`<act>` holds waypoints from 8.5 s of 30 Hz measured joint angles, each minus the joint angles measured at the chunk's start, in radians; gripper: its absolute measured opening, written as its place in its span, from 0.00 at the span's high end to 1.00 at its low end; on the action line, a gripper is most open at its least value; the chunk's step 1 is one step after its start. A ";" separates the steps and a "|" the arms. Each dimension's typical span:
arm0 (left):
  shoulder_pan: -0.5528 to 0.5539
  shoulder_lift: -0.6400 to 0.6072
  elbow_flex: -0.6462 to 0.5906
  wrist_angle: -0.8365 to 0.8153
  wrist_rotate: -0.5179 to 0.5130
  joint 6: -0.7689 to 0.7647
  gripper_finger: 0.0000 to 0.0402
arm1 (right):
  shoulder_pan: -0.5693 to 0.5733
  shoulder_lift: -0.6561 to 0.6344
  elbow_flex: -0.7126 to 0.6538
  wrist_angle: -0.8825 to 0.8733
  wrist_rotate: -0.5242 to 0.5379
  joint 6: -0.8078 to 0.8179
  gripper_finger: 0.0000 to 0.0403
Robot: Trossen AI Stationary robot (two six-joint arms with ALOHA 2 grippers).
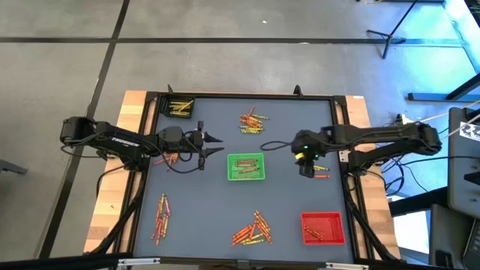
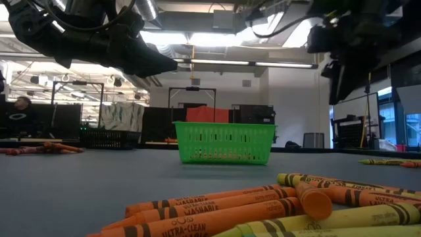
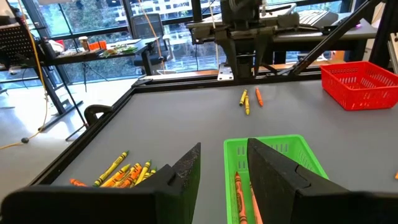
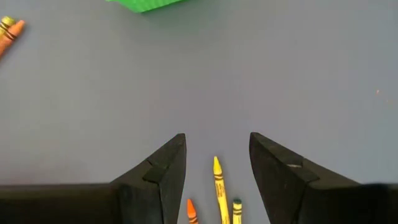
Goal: Sort crayons
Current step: Put the light green crayon into the black bin, then put the green crayon into the black bin
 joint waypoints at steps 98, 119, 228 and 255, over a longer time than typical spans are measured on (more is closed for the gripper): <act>0.000 0.000 0.000 0.004 0.000 0.003 0.71 | 0.000 0.226 -0.007 0.051 0.029 -0.006 0.96; 0.010 0.082 0.228 -0.173 -0.048 0.077 0.48 | -0.001 0.124 -0.104 0.971 0.122 -0.524 0.96; 0.664 0.229 0.493 -1.251 -0.531 0.237 0.80 | -0.001 0.033 -0.227 1.255 0.199 -0.470 0.42; 0.106 0.116 0.240 -0.337 0.087 0.098 0.72 | 0.000 0.033 -0.080 0.670 0.322 -0.289 0.42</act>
